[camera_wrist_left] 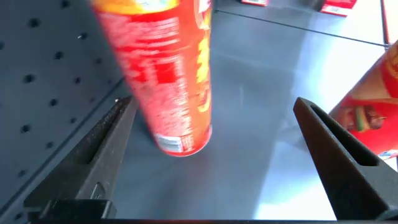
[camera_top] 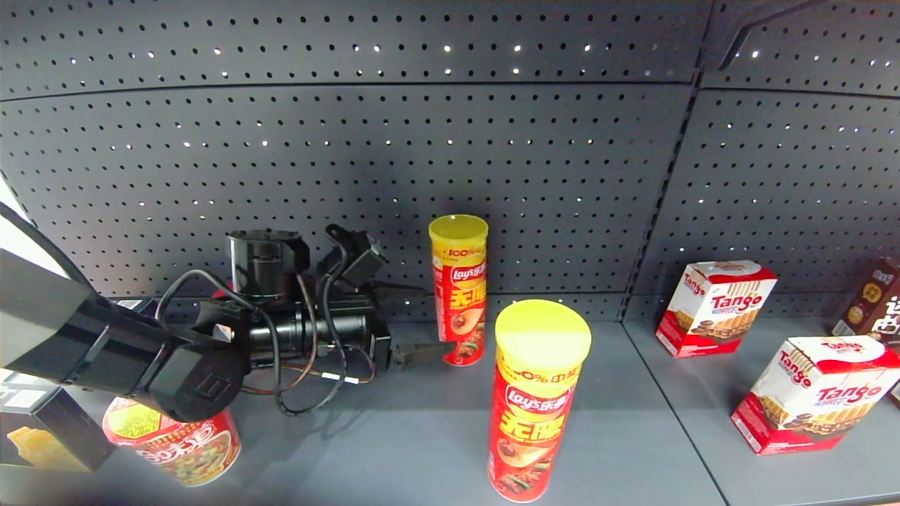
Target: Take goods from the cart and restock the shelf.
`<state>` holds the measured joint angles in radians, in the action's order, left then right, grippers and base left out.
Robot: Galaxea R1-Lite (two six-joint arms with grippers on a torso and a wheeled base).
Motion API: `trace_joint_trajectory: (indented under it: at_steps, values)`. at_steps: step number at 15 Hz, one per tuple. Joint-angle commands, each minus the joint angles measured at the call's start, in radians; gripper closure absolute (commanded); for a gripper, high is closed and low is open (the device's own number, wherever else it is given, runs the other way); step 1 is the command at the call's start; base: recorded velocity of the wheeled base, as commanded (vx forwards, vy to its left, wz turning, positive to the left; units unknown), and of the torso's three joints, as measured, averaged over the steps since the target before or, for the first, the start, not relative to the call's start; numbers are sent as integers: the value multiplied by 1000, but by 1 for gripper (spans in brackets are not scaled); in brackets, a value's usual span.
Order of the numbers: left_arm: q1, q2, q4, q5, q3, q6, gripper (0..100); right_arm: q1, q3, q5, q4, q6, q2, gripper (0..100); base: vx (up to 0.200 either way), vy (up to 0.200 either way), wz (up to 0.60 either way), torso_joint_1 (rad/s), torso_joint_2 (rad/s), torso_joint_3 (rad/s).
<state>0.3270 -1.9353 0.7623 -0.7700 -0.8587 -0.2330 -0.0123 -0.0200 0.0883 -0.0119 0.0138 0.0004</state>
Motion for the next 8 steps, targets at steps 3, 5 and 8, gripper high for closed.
trace_joint_trajectory:
  at_steps: [3, 5, 8]
  values:
    - [18, -11, 2, 0, 0, 0, 0, 0, 0, 1, 0, 0, 0, 0, 0, 0, 0, 0, 0, 0]
    - [24, -24, 2, 0, -5, 0, 0, 0, 0, 1, 0, 0, 0, 0, 0, 0, 0, 0, 0, 0]
    - [37, -48, 3, 3, -16, 0, 0, 0, 0, 1, 0, 0, 0, 0, 0, 0, 0, 0, 0, 0]
